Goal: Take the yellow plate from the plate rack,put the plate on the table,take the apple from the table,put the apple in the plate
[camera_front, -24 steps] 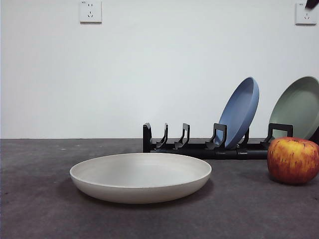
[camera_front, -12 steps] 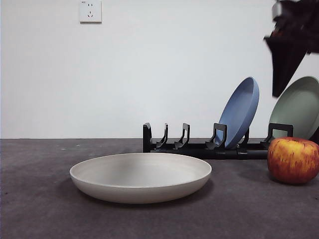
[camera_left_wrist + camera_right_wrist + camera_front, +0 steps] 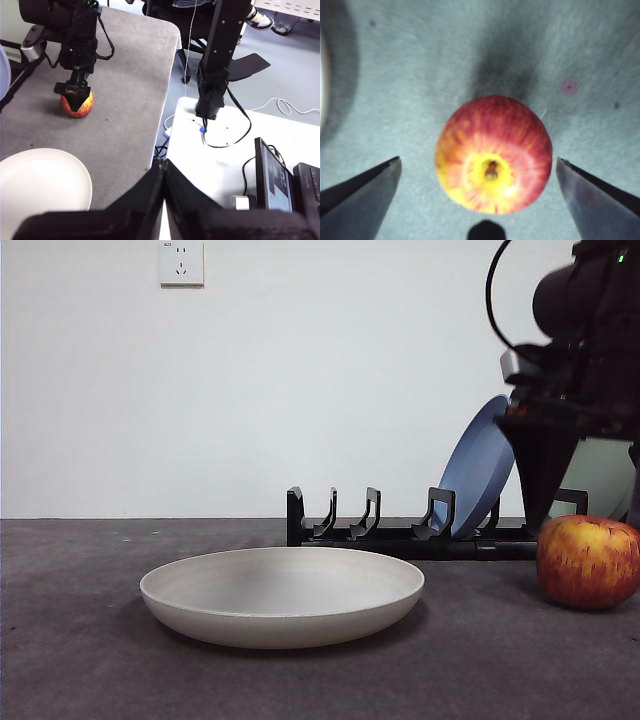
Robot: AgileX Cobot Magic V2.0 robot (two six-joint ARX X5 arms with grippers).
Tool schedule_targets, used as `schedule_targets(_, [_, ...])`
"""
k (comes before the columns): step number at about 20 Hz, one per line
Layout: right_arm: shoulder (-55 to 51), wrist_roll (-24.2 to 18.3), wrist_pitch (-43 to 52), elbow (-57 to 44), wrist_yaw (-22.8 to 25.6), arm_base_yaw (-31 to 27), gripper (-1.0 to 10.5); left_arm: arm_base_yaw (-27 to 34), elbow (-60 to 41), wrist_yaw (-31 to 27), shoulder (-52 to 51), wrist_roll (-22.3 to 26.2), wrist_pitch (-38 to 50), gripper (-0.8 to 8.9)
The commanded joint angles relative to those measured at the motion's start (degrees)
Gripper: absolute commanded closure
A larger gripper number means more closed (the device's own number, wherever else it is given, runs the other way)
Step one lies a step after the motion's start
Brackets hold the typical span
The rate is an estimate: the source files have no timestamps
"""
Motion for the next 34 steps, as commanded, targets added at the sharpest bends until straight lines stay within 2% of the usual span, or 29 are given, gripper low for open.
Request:
schedule_targets(1, [1.9, 1.4, 0.6, 0.0, 0.2, 0.1, 3.5, 0.1, 0.0, 0.4, -0.1, 0.9, -0.2, 8.21])
schedule_targets(3, [2.6, 2.3, 1.0, 0.0, 0.2, 0.1, 3.7, 0.1, 0.0, 0.4, -0.1, 0.9, -0.2, 8.21])
schedule_targets(5, [2.8, 2.9, 0.9, 0.0, 0.2, 0.1, 5.4, 0.1, 0.0, 0.4, -0.1, 1.0, -0.2, 8.21])
schedule_targets(8, [2.8, 2.9, -0.3, 0.0, 0.2, 0.1, 7.0, 0.1, 0.0, 0.4, -0.1, 1.2, -0.2, 8.21])
schedule_targets(11, [2.8, 2.8, -0.5, 0.0, 0.2, 0.1, 9.3, 0.1, 0.0, 0.3, -0.1, 1.2, -0.2, 8.21])
schedule_targets(12, [2.8, 2.9, -0.5, 0.0, 0.2, 0.1, 9.6, 0.1, 0.0, 0.1, -0.1, 1.2, -0.2, 8.21])
schedule_targets(18, [2.4, 2.8, 0.2, 0.1, 0.2, 0.4, 9.6, 0.1, 0.0, -2.6, -0.1, 1.1, -0.6, 8.21])
schedule_targets(22, [-1.5, 2.9, 0.4, 0.2, 0.2, 3.0, 9.6, 0.1, 0.0, -4.5, -0.1, 0.7, -0.6, 8.21])
schedule_targets(24, [-4.2, 4.0, 0.6, 1.0, 0.2, 5.4, 9.6, 0.1, 0.0, -7.0, -0.1, 0.6, -0.5, 8.21])
schedule_targets(29, [-7.0, 7.1, 2.0, 5.3, 0.2, 14.3, 9.6, 0.1, 0.0, -7.1, -0.2, 0.2, -0.5, 8.21])
schedule_targets(34, [-5.3, 10.8, 10.6, 5.9, 0.2, 24.7, 9.6, 0.1, 0.0, -7.1, -0.2, -0.2, -0.6, 8.21])
